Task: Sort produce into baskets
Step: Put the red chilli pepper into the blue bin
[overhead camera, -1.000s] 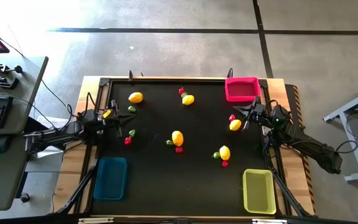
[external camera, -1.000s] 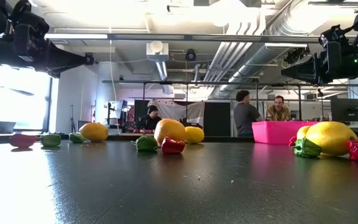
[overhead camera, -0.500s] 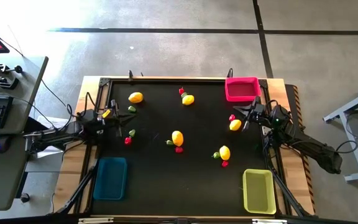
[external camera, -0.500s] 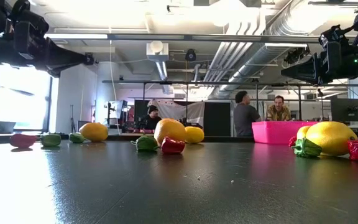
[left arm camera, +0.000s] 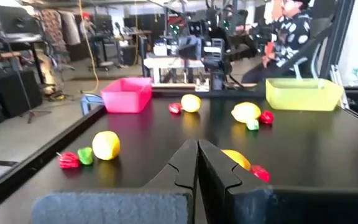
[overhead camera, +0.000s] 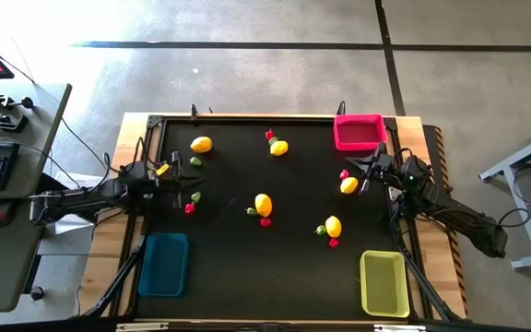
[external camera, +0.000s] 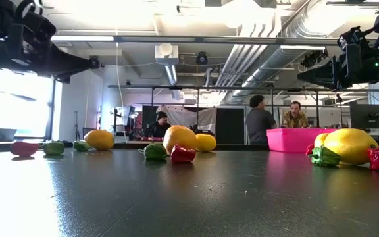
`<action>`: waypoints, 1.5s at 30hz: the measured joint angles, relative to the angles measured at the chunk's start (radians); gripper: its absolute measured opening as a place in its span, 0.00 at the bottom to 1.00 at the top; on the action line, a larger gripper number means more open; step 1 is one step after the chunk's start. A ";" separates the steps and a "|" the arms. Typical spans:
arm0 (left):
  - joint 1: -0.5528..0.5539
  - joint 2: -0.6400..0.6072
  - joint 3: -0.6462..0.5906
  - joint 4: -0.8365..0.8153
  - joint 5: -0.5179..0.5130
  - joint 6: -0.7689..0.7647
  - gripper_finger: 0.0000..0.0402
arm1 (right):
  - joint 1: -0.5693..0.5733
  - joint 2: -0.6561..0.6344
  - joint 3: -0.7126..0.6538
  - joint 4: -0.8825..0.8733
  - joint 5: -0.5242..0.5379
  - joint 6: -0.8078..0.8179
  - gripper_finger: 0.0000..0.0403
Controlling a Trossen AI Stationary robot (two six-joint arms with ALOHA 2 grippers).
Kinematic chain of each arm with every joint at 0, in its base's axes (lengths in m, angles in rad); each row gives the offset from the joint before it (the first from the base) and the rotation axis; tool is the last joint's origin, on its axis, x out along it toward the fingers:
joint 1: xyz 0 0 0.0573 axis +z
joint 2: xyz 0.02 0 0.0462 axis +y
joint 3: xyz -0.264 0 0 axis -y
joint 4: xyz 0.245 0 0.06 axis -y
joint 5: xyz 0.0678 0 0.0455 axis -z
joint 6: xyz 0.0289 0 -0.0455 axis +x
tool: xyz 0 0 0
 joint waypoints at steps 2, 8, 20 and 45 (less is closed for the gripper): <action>0.000 0.046 0.000 0.050 0.010 0.011 0.00 | 0.000 0.000 0.000 0.000 0.000 0.000 0.00; 0.000 0.151 0.000 0.172 0.017 0.083 0.00 | 0.000 0.000 0.000 0.000 0.000 0.000 0.00; 0.001 0.245 0.000 0.162 -0.222 -0.072 0.00 | 0.000 0.000 0.000 0.000 0.000 0.000 0.00; -0.060 0.568 0.430 -0.251 -0.057 -0.161 0.00 | 0.000 0.000 0.000 0.000 0.000 0.000 0.00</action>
